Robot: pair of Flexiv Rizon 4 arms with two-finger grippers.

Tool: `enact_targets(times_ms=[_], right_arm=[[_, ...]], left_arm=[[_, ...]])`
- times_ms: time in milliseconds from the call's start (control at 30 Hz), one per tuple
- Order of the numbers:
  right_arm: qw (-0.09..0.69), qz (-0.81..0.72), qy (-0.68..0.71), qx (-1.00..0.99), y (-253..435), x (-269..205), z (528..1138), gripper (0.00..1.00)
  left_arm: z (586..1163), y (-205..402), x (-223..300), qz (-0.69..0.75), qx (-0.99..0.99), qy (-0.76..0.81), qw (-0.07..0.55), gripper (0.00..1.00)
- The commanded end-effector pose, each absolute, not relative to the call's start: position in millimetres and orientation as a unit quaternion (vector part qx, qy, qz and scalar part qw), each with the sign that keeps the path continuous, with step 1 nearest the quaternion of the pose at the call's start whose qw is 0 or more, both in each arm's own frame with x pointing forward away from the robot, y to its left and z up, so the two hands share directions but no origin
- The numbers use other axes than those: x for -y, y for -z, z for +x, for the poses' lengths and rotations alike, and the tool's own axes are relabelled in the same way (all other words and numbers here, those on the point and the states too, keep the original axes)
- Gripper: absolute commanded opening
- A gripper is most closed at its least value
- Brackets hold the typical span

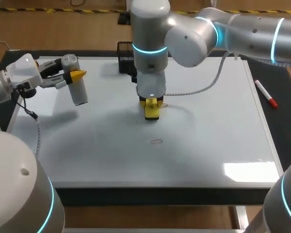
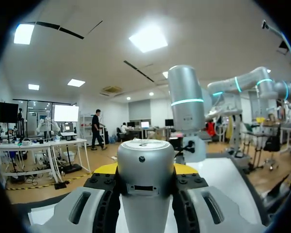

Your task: Pick up the inspection probe, press it on each red-marked spot on the whiteboard one by one, put down the probe, pick up the eraser, and wipe off all the red marks.

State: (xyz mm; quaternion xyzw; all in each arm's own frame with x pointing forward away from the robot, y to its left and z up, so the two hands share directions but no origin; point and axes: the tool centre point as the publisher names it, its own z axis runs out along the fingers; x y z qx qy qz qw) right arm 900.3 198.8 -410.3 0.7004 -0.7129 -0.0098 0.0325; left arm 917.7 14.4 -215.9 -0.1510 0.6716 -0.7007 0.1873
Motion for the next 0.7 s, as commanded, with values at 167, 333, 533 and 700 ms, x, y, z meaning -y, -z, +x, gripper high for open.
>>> enact_targets(times_ms=[167, 333, 533, 700], right_arm=[[0.044, 0.694, 0.003, 0.718, 416, -184, 907, 0.00], [0.049, 0.688, 0.000, 0.724, 418, -172, 911, 0.00], [0.053, 0.676, -0.003, 0.735, 420, -155, 914, 0.00], [0.058, 0.663, -0.007, 0.746, 423, -138, 915, 0.00]], left_arm=[[917, 215, -14, -0.151, -0.672, 0.700, 0.188, 0.00], [917, 215, -14, -0.151, -0.672, 0.700, 0.188, 0.00], [917, 215, -14, -0.151, -0.672, 0.700, 0.188, 0.00], [917, 215, -14, -0.151, -0.672, 0.700, 0.188, 0.00]])
